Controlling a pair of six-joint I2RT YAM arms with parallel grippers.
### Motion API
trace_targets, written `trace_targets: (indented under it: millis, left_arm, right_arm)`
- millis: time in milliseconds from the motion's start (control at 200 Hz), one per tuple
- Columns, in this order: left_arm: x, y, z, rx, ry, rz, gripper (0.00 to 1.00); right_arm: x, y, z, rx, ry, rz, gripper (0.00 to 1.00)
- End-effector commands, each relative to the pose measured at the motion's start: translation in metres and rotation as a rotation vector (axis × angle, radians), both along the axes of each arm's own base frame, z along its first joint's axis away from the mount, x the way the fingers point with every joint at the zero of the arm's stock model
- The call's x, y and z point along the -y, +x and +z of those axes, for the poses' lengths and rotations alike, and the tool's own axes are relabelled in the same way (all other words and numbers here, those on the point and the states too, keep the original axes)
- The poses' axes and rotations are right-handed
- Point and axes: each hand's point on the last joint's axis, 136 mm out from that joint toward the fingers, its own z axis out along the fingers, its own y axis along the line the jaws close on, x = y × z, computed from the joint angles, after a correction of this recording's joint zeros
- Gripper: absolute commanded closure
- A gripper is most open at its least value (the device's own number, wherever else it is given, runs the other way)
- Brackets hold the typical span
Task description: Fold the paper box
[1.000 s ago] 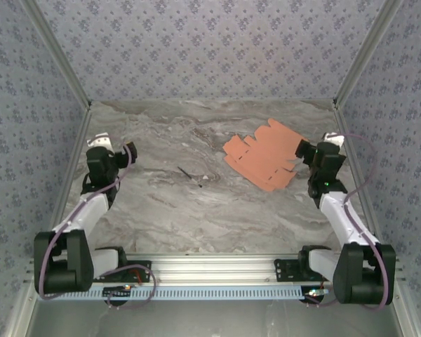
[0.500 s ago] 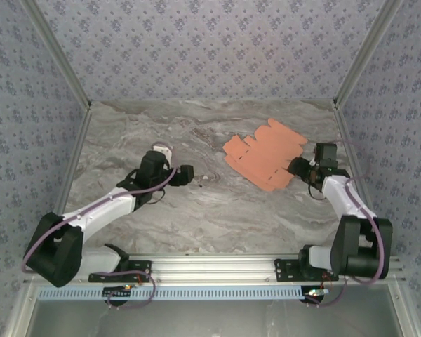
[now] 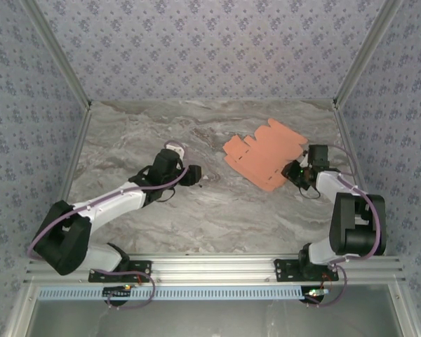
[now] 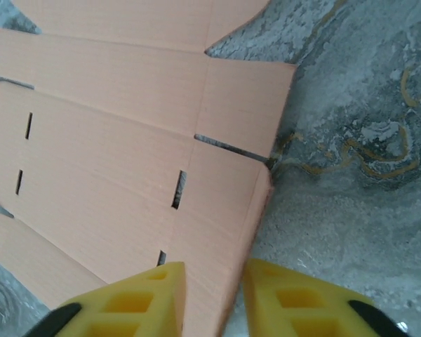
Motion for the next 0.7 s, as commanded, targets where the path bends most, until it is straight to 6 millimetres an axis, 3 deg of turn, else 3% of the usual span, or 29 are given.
trace_targets:
  millis: [0,135,375,505,695]
  left_arm:
    - [0.019,0.004,0.019,0.023,-0.115,0.001,0.35]
    - [0.031,0.006,0.025,0.009,-0.221,0.029,0.39]
    - [0.05,0.01,0.032,-0.042,-0.361,0.036,0.37]
    - [0.051,0.012,0.039,0.004,-0.238,-0.022,0.33]
    - [0.04,0.006,0.067,0.195,0.036,-0.201,0.31]
  right_arm:
    - [-0.005,0.003,0.006,0.039,0.113,-0.101,0.81]
    - [-0.015,0.004,0.022,0.101,0.206,-0.163,0.9]
    - [-0.037,0.0,0.064,0.228,0.331,-0.214,0.94]
    - [-0.048,0.002,0.095,0.253,0.262,-0.072,0.94]
    - [-0.069,-0.005,0.142,0.282,0.083,0.271,0.95]
